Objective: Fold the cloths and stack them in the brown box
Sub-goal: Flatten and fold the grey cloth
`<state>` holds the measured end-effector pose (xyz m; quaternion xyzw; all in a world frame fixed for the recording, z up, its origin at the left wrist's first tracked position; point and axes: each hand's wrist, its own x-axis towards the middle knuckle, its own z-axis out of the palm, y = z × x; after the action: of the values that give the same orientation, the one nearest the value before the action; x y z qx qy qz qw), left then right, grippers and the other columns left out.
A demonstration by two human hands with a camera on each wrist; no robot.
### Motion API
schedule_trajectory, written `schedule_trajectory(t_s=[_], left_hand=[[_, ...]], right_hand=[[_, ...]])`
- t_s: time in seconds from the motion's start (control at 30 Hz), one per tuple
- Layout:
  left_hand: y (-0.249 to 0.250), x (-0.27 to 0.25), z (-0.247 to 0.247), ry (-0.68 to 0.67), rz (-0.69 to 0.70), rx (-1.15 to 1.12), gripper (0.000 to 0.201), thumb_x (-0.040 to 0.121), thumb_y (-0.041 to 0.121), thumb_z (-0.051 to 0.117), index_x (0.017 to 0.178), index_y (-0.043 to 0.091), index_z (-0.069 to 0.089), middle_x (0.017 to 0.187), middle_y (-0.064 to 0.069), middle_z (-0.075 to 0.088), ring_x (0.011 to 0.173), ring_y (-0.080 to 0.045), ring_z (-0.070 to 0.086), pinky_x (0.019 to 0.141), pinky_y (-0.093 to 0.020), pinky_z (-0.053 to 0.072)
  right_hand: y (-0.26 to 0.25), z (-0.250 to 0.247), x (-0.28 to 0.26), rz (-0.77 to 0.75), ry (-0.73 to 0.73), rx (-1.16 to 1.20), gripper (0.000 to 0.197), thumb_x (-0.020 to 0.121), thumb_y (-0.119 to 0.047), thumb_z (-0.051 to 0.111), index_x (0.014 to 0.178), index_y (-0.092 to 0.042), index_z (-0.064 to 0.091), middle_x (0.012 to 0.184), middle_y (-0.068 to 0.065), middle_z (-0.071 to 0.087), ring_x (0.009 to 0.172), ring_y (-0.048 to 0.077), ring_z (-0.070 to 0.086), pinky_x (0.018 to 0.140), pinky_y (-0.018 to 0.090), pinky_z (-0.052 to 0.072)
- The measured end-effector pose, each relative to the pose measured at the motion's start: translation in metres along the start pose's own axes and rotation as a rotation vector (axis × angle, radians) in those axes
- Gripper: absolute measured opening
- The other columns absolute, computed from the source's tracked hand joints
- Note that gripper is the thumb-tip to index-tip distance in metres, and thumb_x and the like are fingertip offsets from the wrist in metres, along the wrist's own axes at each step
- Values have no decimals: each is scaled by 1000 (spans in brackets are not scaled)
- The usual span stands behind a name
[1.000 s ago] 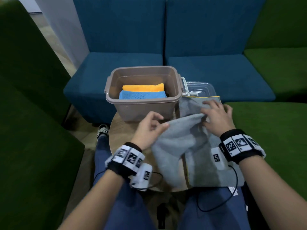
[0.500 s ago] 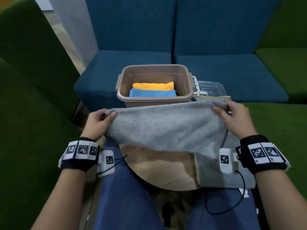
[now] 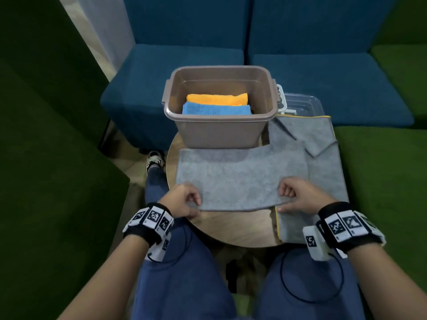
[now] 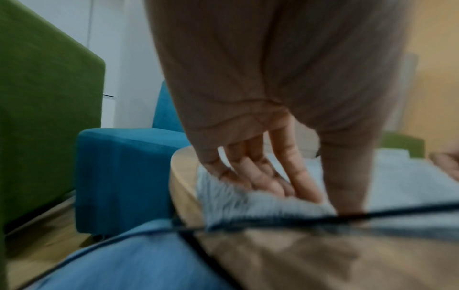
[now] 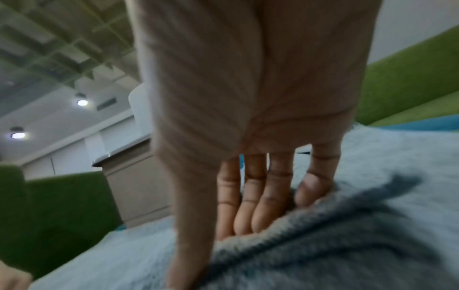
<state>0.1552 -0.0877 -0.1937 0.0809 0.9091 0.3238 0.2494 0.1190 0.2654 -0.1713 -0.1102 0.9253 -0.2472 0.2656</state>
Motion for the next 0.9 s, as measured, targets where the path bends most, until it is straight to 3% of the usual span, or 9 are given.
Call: schedule_trajectory(t_s=[0.1,0.2,0.3,0.4,0.5,0.63,0.7,0.77,0.9], left_hand=[[3,4,0,9,21,60,34,63,6,84,71,24,56,84,9,48,74,-8,48,70,-18,42],[9,12,0,22,9,138,32,65,6,76,68,25,51,73,9,50,62,-5,46,61,-21,41],[11,19,-1,20,-40,128,23,73,9,72,68,22,54,67,7,52,59,-7,46,60,-22,42],[6,22,-6,-24,-43,3,16,80,5,70,75,17,62,67,8,54,59,-3,48,60,-15,40],[-2,16,-9,44,-9,-94,15,84,3,69,78,17,67,75,9,64,67,3,58,70,-18,45],[-14,-4,-11,263,78,-59,26,77,-4,68,76,22,67,81,6,65,79,-13,63,74,-25,53],[-23,-11,-12,199,78,39,35,73,-5,69,71,30,65,84,7,63,79,-13,63,75,-29,53],[-28,-14,-10,136,66,113,28,71,-1,72,72,27,70,89,7,63,82,-12,62,78,-32,52],[-20,-13,-10,86,109,272,16,67,11,76,81,17,71,92,5,61,84,-8,54,76,-25,44]], right_hand=[[2,-1,-3,-39,3,-16,35,66,-7,82,82,-26,57,88,-1,59,79,15,54,77,29,49],[4,-3,-1,-56,24,60,24,75,0,75,80,-22,66,86,1,65,78,15,58,72,17,47],[9,-4,-1,-3,67,94,9,81,-13,77,88,-18,76,89,-6,71,88,10,63,85,24,47],[11,-2,-1,20,107,85,9,83,-11,75,87,-18,78,90,-7,73,91,11,65,92,30,48],[10,3,-3,-18,174,47,21,84,-6,71,79,-27,71,82,-7,70,83,13,65,86,34,52],[16,-3,-12,-88,320,111,35,76,7,67,72,-28,64,73,-6,65,69,15,60,66,33,51],[20,-3,-16,-73,244,64,37,73,7,68,66,-29,66,70,-4,66,66,13,60,63,27,49],[25,2,-16,-32,144,58,34,71,3,74,64,-29,67,69,-4,67,64,11,58,62,23,48],[21,4,-18,0,98,4,29,65,-7,83,71,-27,63,77,-6,63,72,11,58,68,29,52]])
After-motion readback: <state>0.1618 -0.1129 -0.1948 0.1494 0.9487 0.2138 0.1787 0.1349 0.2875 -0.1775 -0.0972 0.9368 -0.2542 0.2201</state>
